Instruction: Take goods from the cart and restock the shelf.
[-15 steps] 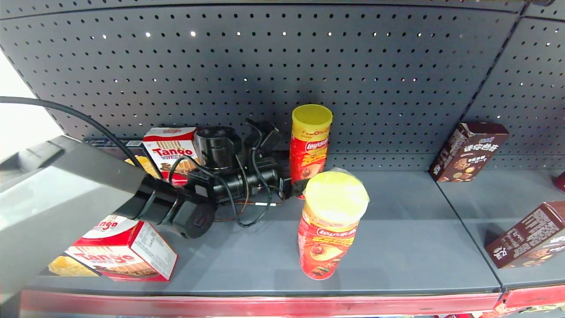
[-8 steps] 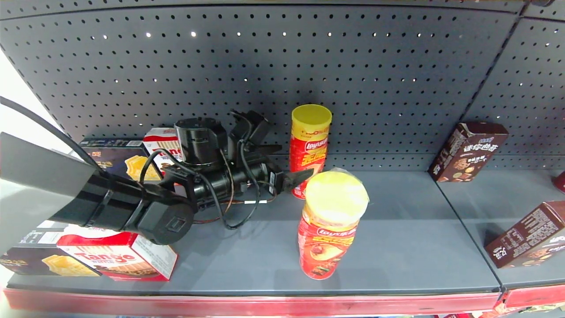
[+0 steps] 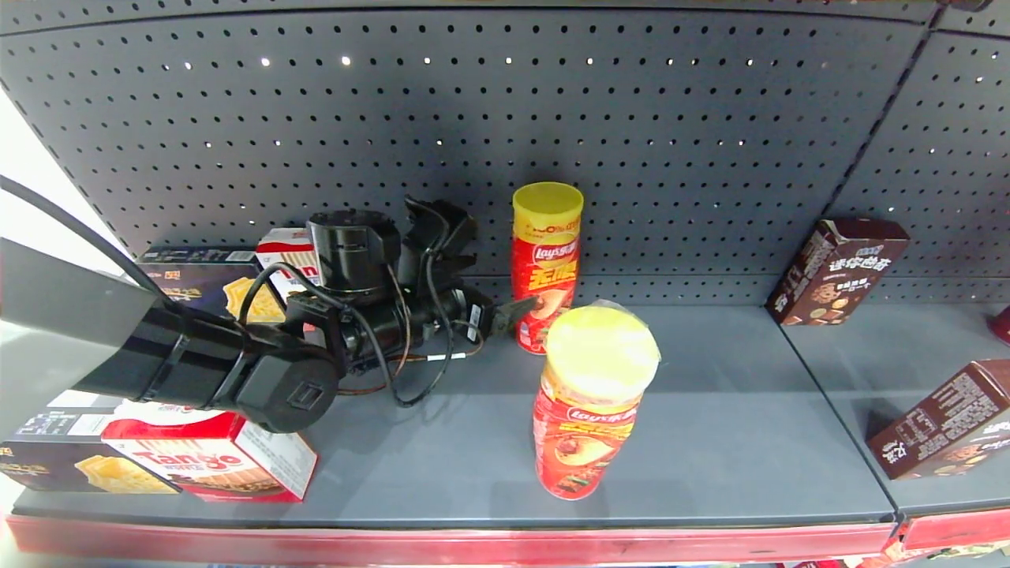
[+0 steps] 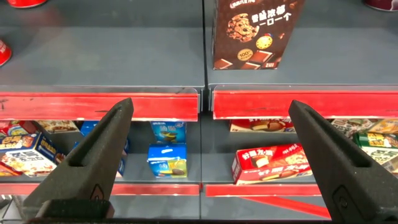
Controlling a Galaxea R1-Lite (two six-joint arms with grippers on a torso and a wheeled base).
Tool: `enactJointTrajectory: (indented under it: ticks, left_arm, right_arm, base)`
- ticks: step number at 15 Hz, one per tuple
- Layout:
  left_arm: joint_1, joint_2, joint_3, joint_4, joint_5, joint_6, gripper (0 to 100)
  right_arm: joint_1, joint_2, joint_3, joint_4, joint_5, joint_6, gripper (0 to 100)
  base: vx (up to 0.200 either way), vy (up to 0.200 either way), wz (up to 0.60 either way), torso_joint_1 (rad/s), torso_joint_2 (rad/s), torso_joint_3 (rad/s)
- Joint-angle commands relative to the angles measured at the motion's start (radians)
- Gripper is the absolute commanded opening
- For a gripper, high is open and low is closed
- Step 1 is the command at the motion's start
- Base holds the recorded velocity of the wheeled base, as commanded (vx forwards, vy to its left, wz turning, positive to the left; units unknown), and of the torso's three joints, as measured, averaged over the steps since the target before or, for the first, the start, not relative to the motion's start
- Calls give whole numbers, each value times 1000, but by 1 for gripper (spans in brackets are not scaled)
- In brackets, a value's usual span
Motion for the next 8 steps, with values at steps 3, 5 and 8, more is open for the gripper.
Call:
enactJointTrajectory:
  ticks: [3,5,8]
  left_arm:
    - [3,1,-2,-1,11,0,100]
    - [1,0,0,-3,11,0,100]
    - [-11,-40,20,-3,11,28,100]
  right_arm:
    - [1,1,0,0,0,-1,100]
    - [-1,1,0,0,0,-1,100]
    - [1,1,0,0,0,-1,100]
  base:
    - [0,0,0,0,0,0]
    - [0,0,0,0,0,0]
    - [0,0,0,0,0,0]
